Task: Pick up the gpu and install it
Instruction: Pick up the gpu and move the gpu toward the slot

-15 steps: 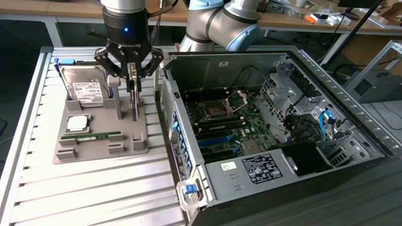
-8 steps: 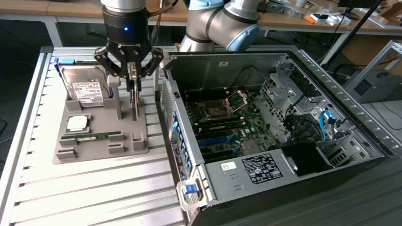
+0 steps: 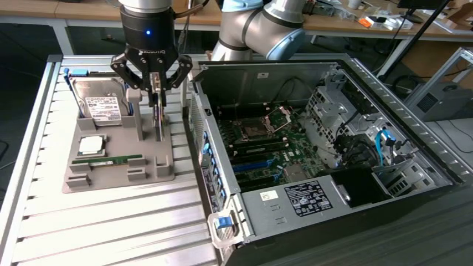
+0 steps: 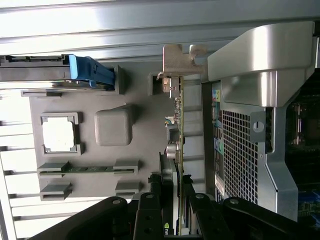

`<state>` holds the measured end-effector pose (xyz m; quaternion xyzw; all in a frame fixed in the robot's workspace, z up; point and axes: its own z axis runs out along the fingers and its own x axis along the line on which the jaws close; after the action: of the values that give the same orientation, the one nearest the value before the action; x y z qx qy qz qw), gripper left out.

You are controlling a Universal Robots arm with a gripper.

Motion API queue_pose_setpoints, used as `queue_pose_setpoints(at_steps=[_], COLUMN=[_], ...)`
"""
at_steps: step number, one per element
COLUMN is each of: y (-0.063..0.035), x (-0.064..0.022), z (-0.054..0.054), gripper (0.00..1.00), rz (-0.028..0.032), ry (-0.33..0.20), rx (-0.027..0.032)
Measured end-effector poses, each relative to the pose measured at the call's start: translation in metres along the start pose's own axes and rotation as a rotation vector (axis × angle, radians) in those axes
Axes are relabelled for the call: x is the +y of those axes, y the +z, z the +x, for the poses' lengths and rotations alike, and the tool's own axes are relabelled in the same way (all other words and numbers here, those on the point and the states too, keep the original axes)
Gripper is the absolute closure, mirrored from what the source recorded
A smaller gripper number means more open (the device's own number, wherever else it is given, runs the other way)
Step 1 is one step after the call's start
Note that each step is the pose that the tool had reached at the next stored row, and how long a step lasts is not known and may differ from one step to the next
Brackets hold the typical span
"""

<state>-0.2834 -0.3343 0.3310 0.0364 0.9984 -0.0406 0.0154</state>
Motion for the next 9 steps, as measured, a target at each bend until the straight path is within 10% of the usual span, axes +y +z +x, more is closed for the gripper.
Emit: queue_pose_setpoints(at_steps=[9], y=[-0.0020], x=[-0.0002], z=[-0.0001], gripper=[0.73], rz=[0.0000], ry=[0.000], rx=[0.0000])
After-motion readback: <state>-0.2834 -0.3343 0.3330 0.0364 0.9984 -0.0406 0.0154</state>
